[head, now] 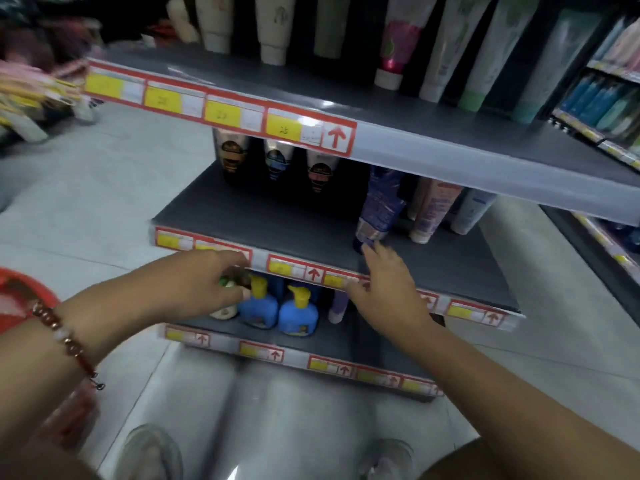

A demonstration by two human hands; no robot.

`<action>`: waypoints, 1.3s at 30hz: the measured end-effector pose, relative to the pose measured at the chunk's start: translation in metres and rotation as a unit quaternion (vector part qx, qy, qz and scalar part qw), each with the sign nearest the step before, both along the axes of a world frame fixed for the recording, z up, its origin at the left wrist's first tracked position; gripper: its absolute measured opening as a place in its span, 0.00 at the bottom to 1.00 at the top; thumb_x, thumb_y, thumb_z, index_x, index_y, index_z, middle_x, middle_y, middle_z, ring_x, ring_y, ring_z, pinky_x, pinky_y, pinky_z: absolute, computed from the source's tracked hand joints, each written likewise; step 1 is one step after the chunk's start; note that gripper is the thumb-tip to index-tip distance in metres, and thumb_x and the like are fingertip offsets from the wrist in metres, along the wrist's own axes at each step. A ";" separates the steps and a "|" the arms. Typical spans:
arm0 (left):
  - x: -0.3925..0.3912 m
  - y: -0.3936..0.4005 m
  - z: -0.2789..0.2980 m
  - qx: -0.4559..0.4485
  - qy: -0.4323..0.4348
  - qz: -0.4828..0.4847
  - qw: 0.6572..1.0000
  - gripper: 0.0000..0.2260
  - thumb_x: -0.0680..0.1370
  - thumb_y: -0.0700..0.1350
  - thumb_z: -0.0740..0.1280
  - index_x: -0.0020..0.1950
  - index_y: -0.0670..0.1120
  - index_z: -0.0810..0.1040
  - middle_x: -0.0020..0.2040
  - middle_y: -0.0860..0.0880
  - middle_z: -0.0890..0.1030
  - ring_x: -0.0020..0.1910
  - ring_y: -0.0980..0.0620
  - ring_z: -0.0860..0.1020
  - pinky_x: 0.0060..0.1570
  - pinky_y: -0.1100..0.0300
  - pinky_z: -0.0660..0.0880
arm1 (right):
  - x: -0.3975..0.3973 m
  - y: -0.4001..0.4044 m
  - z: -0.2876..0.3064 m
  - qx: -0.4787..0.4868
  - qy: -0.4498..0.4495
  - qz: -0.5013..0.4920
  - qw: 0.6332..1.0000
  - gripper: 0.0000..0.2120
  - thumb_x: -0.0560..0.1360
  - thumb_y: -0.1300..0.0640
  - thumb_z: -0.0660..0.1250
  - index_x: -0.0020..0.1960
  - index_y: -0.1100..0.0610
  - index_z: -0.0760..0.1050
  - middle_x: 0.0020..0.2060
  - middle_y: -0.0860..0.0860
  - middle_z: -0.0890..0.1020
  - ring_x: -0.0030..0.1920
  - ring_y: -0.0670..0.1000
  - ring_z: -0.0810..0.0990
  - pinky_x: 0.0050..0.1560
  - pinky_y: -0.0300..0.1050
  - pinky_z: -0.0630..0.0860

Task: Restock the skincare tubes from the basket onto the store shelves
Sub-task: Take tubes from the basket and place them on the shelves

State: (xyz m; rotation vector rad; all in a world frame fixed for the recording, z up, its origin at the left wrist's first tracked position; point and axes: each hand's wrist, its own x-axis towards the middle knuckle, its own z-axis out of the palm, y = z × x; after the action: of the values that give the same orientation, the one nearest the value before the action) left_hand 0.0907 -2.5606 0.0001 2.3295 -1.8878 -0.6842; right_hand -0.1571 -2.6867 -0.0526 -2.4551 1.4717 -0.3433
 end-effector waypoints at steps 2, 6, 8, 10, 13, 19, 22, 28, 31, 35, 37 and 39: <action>0.025 0.030 -0.005 0.010 0.000 0.030 0.999 0.24 0.77 0.56 0.67 0.72 0.58 0.68 0.69 0.52 0.75 0.64 0.50 0.75 0.63 0.56 0.71 | 0.034 0.040 0.008 0.015 0.026 0.107 0.994 0.31 0.77 0.45 0.64 0.76 0.55 0.60 0.74 0.54 0.63 0.75 0.57 0.59 0.75 0.48 0.55; 0.075 0.094 -0.016 0.086 -0.021 0.113 0.990 0.29 0.79 0.59 0.63 0.77 0.50 0.62 0.76 0.47 0.67 0.73 0.48 0.67 0.69 0.59 0.65 | 0.121 0.111 0.007 0.048 0.067 0.271 0.959 0.32 0.78 0.42 0.61 0.77 0.53 0.58 0.76 0.51 0.61 0.76 0.54 0.56 0.75 0.46 0.51; 0.102 0.128 -0.022 0.118 -0.027 0.148 0.982 0.27 0.79 0.59 0.63 0.74 0.48 0.67 0.73 0.46 0.71 0.70 0.46 0.70 0.66 0.58 0.67 | 0.166 0.137 -0.001 0.066 0.075 0.324 0.941 0.33 0.77 0.40 0.60 0.77 0.54 0.60 0.75 0.53 0.64 0.75 0.55 0.59 0.75 0.47 0.55; 0.134 0.168 -0.025 0.143 -0.041 0.184 0.971 0.23 0.78 0.58 0.63 0.67 0.46 0.75 0.65 0.44 0.78 0.62 0.44 0.77 0.61 0.55 0.73 | 0.210 0.160 -0.007 0.070 0.090 0.382 0.917 0.34 0.76 0.38 0.58 0.76 0.55 0.61 0.74 0.54 0.66 0.74 0.55 0.61 0.74 0.46 0.57; 0.181 0.234 -0.028 0.179 -0.068 0.259 0.947 0.21 0.75 0.60 0.63 0.55 0.44 0.80 0.52 0.44 0.83 0.49 0.43 0.80 0.48 0.55 0.77 | 0.265 0.186 -0.016 0.091 0.106 0.439 0.888 0.28 0.78 0.43 0.63 0.74 0.54 0.65 0.71 0.53 0.71 0.72 0.56 0.65 0.70 0.46 0.62; 0.260 0.353 -0.095 0.232 -0.036 0.380 0.895 0.28 0.69 0.64 0.61 0.57 0.45 0.82 0.50 0.51 0.84 0.51 0.48 0.81 0.48 0.59 0.76 | 0.372 0.226 -0.052 0.103 0.126 0.508 0.846 0.26 0.76 0.44 0.65 0.72 0.52 0.69 0.65 0.52 0.76 0.66 0.54 0.73 0.63 0.45 0.69; 0.277 0.365 -0.152 0.229 0.010 0.426 0.876 0.20 0.75 0.57 0.62 0.52 0.42 0.81 0.51 0.45 0.84 0.50 0.44 0.80 0.44 0.58 0.74 | 0.427 0.235 -0.089 0.114 0.214 0.523 0.817 0.26 0.76 0.45 0.65 0.71 0.53 0.69 0.68 0.55 0.73 0.65 0.57 0.74 0.65 0.48 0.71; 0.296 0.346 -0.251 0.204 0.030 0.468 0.859 0.23 0.76 0.61 0.64 0.65 0.47 0.74 0.57 0.44 0.82 0.53 0.45 0.80 0.47 0.57 0.76 | 0.506 0.238 -0.177 0.056 0.334 0.546 0.766 0.22 0.75 0.51 0.66 0.68 0.54 0.68 0.62 0.55 0.76 0.60 0.58 0.76 0.61 0.50 0.74; 0.292 0.333 -0.280 0.170 -0.012 0.500 0.849 0.26 0.76 0.63 0.65 0.66 0.48 0.72 0.57 0.45 0.82 0.54 0.45 0.80 0.42 0.59 0.74 | 0.539 0.242 -0.204 0.021 0.349 0.546 0.761 0.22 0.75 0.56 0.65 0.68 0.56 0.66 0.60 0.56 0.76 0.59 0.57 0.76 0.60 0.51 0.74; 0.295 0.328 -0.303 0.152 -0.027 0.536 0.830 0.28 0.74 0.63 0.66 0.66 0.47 0.70 0.57 0.46 0.81 0.53 0.47 0.81 0.41 0.61 0.74 | 0.572 0.257 -0.234 -0.055 0.404 0.542 0.735 0.29 0.72 0.53 0.70 0.70 0.58 0.64 0.60 0.57 0.72 0.59 0.59 0.73 0.60 0.55 0.74; 0.299 0.328 -0.308 0.150 -0.002 0.547 0.824 0.26 0.73 0.64 0.67 0.63 0.48 0.71 0.56 0.48 0.81 0.53 0.48 0.80 0.40 0.62 0.73 | 0.580 0.265 -0.239 -0.116 0.426 0.553 0.706 0.30 0.73 0.50 0.70 0.71 0.58 0.64 0.61 0.58 0.72 0.61 0.59 0.73 0.57 0.53 0.74; 0.301 0.328 -0.307 0.147 0.036 0.558 0.816 0.26 0.71 0.65 0.67 0.61 0.50 0.72 0.54 0.49 0.81 0.52 0.49 0.79 0.40 0.61 0.73 | 0.579 0.269 -0.237 -0.151 0.422 0.578 0.682 0.21 0.76 0.50 0.68 0.66 0.56 0.70 0.54 0.53 0.76 0.55 0.53 0.75 0.50 0.47 0.71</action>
State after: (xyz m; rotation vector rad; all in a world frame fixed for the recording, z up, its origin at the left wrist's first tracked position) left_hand 0.3916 -2.2323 -0.3067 2.8924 -0.1342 -0.8474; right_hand 0.4219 -2.4174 -0.2898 -3.3532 -0.3785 0.9801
